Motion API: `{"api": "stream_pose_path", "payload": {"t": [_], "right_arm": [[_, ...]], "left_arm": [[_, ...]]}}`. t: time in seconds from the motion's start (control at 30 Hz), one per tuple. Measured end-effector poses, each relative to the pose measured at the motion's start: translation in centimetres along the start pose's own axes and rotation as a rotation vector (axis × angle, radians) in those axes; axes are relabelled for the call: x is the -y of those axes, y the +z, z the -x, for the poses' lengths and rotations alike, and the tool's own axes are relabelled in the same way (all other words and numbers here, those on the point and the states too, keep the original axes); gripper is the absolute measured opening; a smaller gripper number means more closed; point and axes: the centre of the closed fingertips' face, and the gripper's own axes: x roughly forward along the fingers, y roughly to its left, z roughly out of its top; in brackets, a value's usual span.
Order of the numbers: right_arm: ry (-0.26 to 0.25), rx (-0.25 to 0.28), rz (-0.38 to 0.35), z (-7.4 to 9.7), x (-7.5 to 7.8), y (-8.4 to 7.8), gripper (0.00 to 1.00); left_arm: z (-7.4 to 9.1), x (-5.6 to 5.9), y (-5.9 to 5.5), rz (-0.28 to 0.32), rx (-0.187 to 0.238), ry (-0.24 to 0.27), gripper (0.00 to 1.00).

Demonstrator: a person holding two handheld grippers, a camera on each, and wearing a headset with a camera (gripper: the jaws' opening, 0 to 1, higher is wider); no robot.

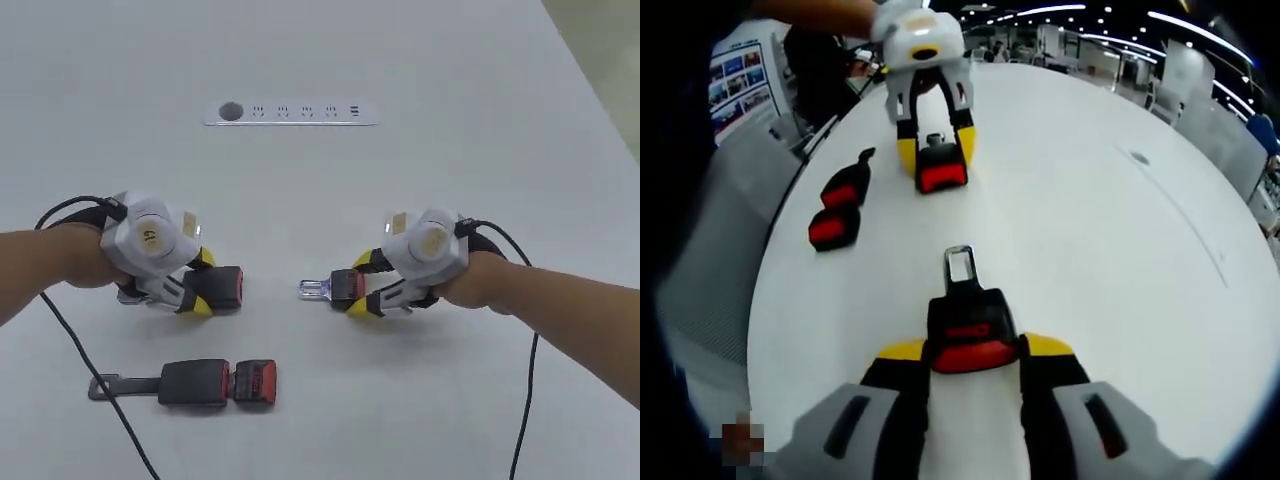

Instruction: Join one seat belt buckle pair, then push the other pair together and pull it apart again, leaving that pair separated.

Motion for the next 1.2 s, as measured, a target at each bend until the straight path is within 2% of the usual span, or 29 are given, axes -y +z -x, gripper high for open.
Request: {"api": "stream_pose_path", "payload": {"t": [0.67, 0.8, 0.93, 1.07, 1.13, 1.2], "right_arm": [[-0.014, -0.046, -0.019, 2.0, 0.3, -3.2, 0.36], [-0.012, -0.043, -0.014, 2.3, 0.2, -3.4, 0.36], [-0.014, -0.074, 0.019, 2.6, 0.2, -3.8, 0.36], [-0.005, -0.072, -0.004, 2.6, 0.3, -3.7, 0.36], [-0.033, -0.105, 0.03, 2.7, 0.6, -4.3, 0.37], [-0.083, -0.094, 0.018, 2.9, 1.2, -4.2, 0.44]], "left_arm": [[0.0, 0.0, 0.1, 0.015, -0.006, 0.004, 0.35], [0.0, 0.0, 0.0, 0.014, -0.011, 0.004, 0.35], [0.0, 0.0, 0.0, 0.025, -0.006, 0.007, 0.35], [0.0, 0.0, 0.0, 0.035, 0.006, 0.014, 0.35], [0.0, 0.1, 0.1, 0.015, 0.0, 0.018, 0.35], [0.0, 0.1, 0.1, 0.012, -0.006, 0.021, 0.35]]}}
